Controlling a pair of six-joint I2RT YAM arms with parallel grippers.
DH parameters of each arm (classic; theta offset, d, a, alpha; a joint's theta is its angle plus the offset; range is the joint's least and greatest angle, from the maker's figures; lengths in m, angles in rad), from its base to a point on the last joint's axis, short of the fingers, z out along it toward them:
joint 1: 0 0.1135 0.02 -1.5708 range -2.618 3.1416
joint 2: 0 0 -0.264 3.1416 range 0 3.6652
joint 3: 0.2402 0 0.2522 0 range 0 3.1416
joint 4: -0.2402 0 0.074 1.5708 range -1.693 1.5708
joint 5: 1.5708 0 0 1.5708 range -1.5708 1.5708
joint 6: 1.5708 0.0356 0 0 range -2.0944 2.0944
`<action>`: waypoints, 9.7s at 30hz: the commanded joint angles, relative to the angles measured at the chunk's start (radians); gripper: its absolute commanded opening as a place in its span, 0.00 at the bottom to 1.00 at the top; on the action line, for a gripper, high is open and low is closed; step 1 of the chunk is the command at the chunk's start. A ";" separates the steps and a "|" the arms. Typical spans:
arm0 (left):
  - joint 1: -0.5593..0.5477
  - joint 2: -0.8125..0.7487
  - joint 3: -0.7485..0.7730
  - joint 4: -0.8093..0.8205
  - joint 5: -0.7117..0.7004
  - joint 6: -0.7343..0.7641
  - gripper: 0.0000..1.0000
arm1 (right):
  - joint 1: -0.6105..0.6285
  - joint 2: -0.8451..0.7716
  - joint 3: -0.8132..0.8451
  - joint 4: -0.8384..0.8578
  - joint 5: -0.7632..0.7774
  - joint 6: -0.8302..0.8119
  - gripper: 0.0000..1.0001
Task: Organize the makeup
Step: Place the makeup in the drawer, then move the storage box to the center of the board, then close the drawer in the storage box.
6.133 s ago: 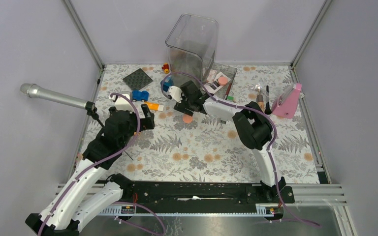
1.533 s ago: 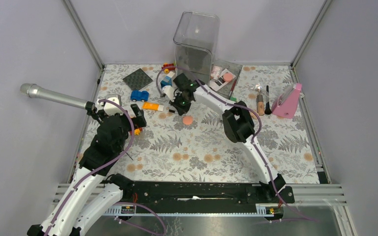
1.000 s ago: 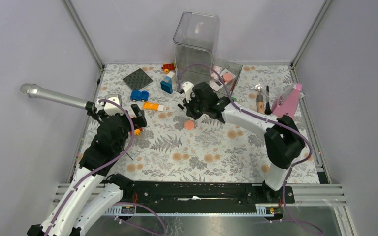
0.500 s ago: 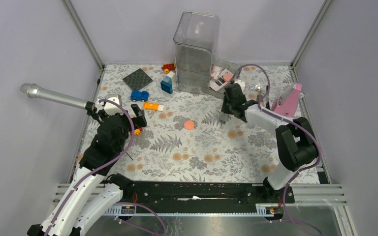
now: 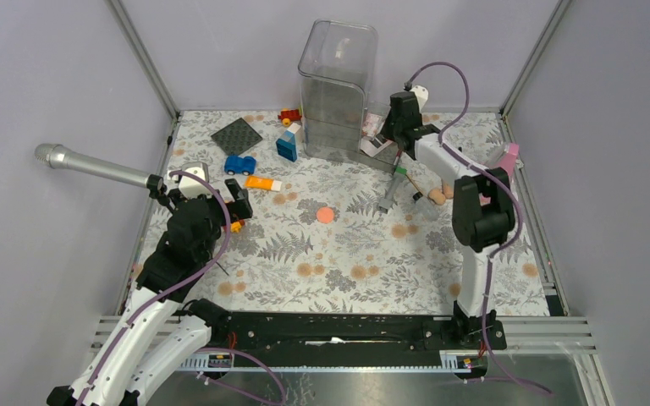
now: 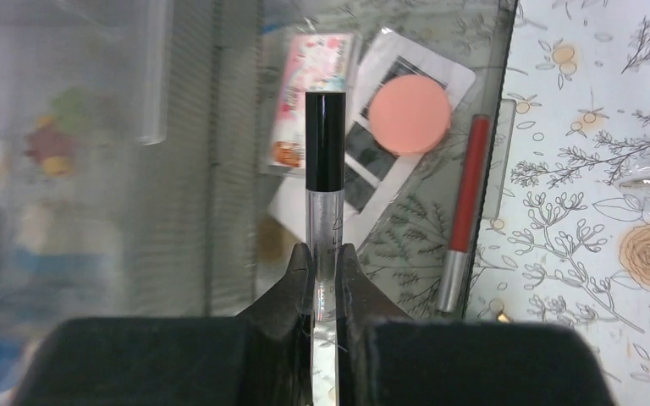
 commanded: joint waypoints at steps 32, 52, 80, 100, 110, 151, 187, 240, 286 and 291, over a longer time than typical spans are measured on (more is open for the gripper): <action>-0.041 0.324 0.512 -0.079 0.044 -0.116 0.97 | -0.036 -0.093 0.002 0.008 -0.031 -0.056 0.55; -0.092 0.665 0.772 0.011 0.178 -0.024 0.99 | -0.041 -0.397 -0.303 0.654 -0.799 -0.522 0.73; -0.005 0.236 0.175 0.125 0.174 0.043 0.99 | -0.101 0.128 0.361 0.532 -1.338 -0.709 0.73; 0.014 0.233 0.168 0.124 0.175 0.041 0.99 | -0.100 0.240 0.414 0.747 -1.387 -0.424 0.11; 0.018 0.230 0.167 0.124 0.172 0.040 0.99 | -0.097 0.162 0.318 0.936 -1.394 -0.293 0.00; 0.027 0.230 0.162 0.124 0.180 0.026 0.99 | 0.184 -0.248 -0.221 0.775 -1.157 -0.564 0.00; 0.029 0.233 0.161 0.122 0.176 0.025 0.99 | 0.220 -0.327 -0.271 0.676 -1.058 -0.652 0.00; 0.031 0.255 0.164 0.115 0.210 0.037 0.99 | -0.125 -0.020 0.156 -0.388 0.039 -0.057 0.68; 0.029 0.256 0.165 0.110 0.198 0.043 0.99 | -0.153 0.051 -0.077 -0.315 -0.049 -0.066 0.20; 0.029 0.258 0.166 0.110 0.198 0.043 0.99 | -0.153 0.021 -0.110 -0.298 -0.084 -0.065 0.00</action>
